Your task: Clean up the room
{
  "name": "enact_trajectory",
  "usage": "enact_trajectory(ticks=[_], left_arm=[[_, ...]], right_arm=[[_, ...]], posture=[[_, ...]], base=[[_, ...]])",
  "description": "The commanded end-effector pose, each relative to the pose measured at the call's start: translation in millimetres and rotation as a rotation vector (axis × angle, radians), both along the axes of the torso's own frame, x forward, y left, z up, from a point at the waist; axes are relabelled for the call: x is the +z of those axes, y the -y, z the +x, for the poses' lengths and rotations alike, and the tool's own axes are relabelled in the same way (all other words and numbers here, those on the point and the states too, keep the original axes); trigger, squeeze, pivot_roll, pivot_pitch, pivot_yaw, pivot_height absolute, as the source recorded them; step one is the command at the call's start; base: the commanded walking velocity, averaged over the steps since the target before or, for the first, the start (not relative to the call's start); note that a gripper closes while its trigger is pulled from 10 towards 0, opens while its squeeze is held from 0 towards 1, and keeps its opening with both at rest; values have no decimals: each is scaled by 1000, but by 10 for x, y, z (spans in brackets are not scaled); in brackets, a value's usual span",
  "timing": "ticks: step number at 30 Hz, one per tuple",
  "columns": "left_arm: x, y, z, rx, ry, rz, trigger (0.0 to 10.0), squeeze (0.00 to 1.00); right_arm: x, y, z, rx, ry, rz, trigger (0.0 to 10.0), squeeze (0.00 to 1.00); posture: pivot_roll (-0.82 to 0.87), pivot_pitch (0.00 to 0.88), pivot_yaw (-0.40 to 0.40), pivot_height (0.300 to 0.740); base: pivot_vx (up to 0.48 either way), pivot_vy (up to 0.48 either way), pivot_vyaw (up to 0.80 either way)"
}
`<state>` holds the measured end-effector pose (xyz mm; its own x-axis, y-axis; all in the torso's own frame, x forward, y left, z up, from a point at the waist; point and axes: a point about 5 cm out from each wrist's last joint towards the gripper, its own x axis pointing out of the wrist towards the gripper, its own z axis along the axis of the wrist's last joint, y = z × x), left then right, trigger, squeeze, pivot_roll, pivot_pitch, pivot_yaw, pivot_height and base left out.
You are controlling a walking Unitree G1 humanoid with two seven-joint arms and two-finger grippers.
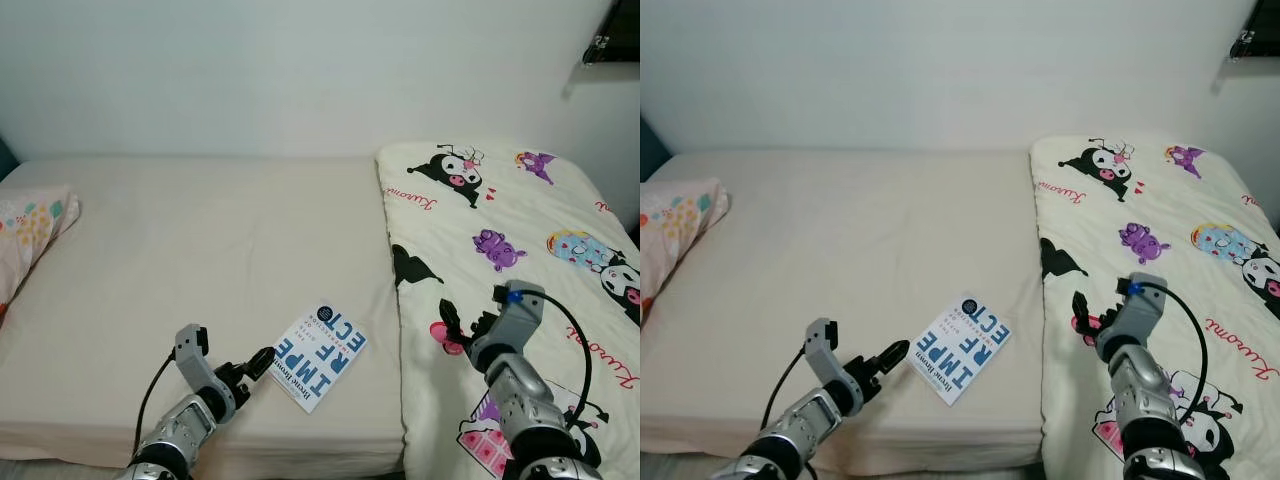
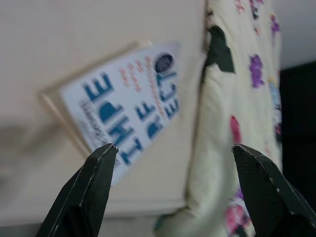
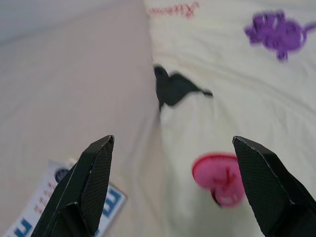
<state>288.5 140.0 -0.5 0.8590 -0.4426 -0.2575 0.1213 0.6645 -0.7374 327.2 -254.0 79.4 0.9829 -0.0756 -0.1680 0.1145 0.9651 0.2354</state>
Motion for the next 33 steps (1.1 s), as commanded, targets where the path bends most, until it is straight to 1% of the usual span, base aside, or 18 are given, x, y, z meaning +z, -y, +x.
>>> enact_trajectory(ticks=[1,2,3,4,5,7,12,17,21,24,26,27,28,29,31,32,33], left_arm=[[-22,52,-28,-7,-11,-34,10000,0],[-12,92,-17,1,-17,-70,10000,0],[-12,92,-17,1,-17,-70,10000,0],[8,119,1,11,-16,-104,10000,0],[8,119,1,11,-16,-104,10000,0],[40,134,39,29,-15,-131,10000,0],[44,109,60,47,-26,-114,10000,0],[-33,77,24,67,-103,-31,10000,0],[-40,105,25,64,-122,-26,10000,0],[11,155,73,70,-111,-73,10000,0],[11,155,73,70,-111,-73,10000,0],[80,188,130,87,-82,-133,10000,0],[115,206,157,92,-66,-163,10000,0],[115,206,157,92,-66,-163,10000,0],[228,282,237,101,-24,-270,10000,0],[228,282,237,101,-24,-270,10000,0],[267,311,263,103,-12,-307,10000,0]], right_arm=[[11,7,3,-3,1,19,10000,0],[41,-3,18,2,10,19,10000,0],[41,-3,18,2,10,19,10000,0],[62,-18,26,7,17,22,10000,0],[62,-18,26,7,17,22,10000,0],[101,-48,31,17,33,29,10000,0],[147,-64,30,21,50,47,10000,0],[274,-118,51,33,94,75,10000,0],[324,-144,55,42,113,80,10000,0],[399,-202,53,68,144,89,10000,0],[399,-202,53,68,144,89,10000,0],[443,-248,46,91,166,98,10000,0],[458,-268,40,101,171,101,10000,0],[458,-268,40,101,171,101,10000,0],[473,-313,24,117,178,105,10000,0],[473,-313,24,117,178,105,10000,0],[475,-326,16,119,177,107,10000,0]], posture=[[-139,130,42,660],[-141,131,41,655],[-141,131,41,655],[-143,132,42,650],[-143,132,42,650],[-146,136,44,640],[-145,139,48,625],[-145,159,55,600],[-145,165,56,590],[-145,178,62,575],[-145,178,62,575],[-149,188,67,565],[-149,188,67,560],[-149,188,67,560],[-151,198,72,550],[-151,198,72,550],[-152,200,72,545]], base=[[0,0,0],[0,0,0],[0,0,0],[0,0,0],[0,0,0],[0,0,0],[0,0,0],[0,0,0],[0,0,0],[0,0,0],[0,0,0],[0,0,0],[0,0,0],[0,0,0],[0,0,0],[0,0,0],[0,0,0]])
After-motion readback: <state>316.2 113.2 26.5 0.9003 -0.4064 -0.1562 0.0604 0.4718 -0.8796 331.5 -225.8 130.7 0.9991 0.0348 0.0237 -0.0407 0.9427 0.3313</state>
